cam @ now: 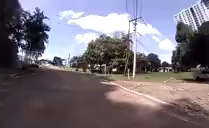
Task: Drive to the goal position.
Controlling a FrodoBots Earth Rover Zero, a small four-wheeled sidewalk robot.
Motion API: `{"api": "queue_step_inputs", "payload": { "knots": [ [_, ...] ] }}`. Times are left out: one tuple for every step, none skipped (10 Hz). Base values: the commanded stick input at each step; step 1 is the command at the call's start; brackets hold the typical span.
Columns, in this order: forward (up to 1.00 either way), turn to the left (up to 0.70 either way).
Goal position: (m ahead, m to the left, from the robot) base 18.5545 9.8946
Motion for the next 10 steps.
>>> {"api": "queue_step_inputs", "payload": {
  "knots": [
    [0.70,0.00],
    [0.70,0.00],
    [0.70,0.00],
    [0.70,0.00],
    [0.70,0.02],
    [0.70,0.22],
    [0.70,0.35],
    [0.70,0.35],
    [0.70,0.35],
    [0.70,0.35]
  ]
}}
